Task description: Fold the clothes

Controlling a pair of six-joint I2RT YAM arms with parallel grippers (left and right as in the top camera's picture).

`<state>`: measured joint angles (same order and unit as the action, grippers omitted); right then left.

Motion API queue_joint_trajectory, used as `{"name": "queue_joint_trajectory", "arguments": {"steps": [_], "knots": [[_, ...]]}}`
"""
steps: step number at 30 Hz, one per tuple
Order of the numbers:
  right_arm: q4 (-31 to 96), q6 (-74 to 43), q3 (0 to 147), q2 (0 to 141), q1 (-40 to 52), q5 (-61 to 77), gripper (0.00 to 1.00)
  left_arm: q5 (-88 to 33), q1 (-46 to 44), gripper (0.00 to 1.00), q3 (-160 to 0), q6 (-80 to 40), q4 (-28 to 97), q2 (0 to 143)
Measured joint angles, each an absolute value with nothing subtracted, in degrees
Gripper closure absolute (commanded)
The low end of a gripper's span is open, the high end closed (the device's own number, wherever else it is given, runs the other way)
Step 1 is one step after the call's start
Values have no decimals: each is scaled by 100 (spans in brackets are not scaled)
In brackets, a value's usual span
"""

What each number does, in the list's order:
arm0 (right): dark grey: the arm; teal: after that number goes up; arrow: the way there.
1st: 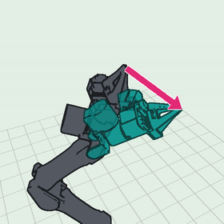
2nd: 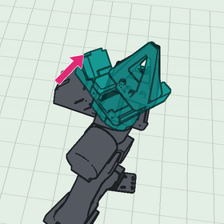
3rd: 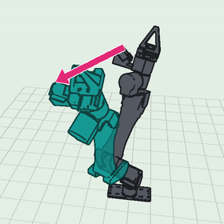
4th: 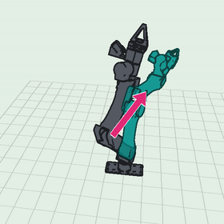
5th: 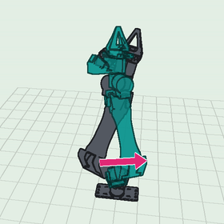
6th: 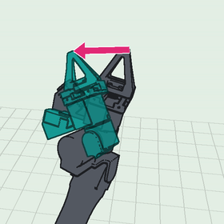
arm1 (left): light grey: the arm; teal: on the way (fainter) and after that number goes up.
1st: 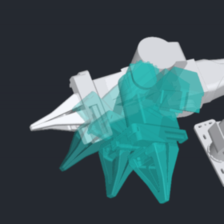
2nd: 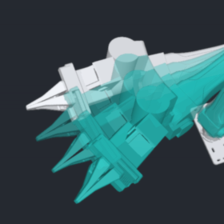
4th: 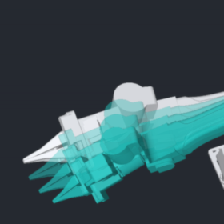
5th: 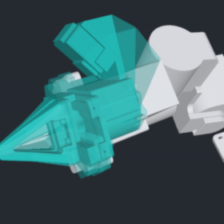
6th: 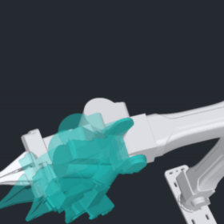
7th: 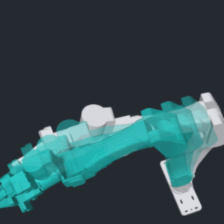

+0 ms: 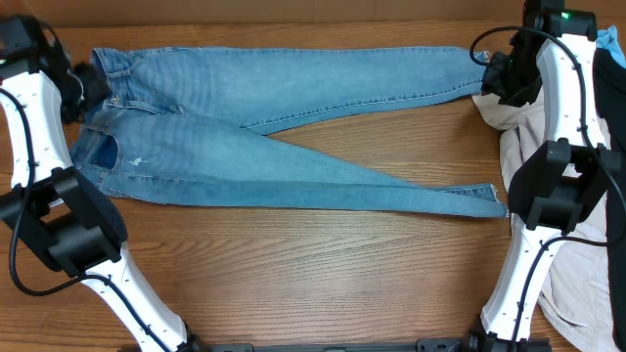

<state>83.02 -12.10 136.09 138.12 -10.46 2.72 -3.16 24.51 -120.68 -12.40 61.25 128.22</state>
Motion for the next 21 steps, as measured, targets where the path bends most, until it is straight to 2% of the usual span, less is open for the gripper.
{"name": "queue_joint_trajectory", "arguments": {"steps": [6, 11, 15, 21], "knots": [[8368, -1199, 13609, 13812, -1048, 272, 60, 1116, 2456, 36, -12060, -1214, 6960, 12822], [8383, -1197, 13609, 13812, -1046, 272, 60, 1527, 2491, 41, -12057, -1354, 7328, 12822], [8486, -1199, 13609, 13812, -1046, 272, 60, 1634, 2491, 28, -12020, -1466, 7540, 12822], [8549, -1197, 13609, 13812, -1046, 272, 60, 1806, 2541, 27, -11778, -1546, 7303, 12822]]}}
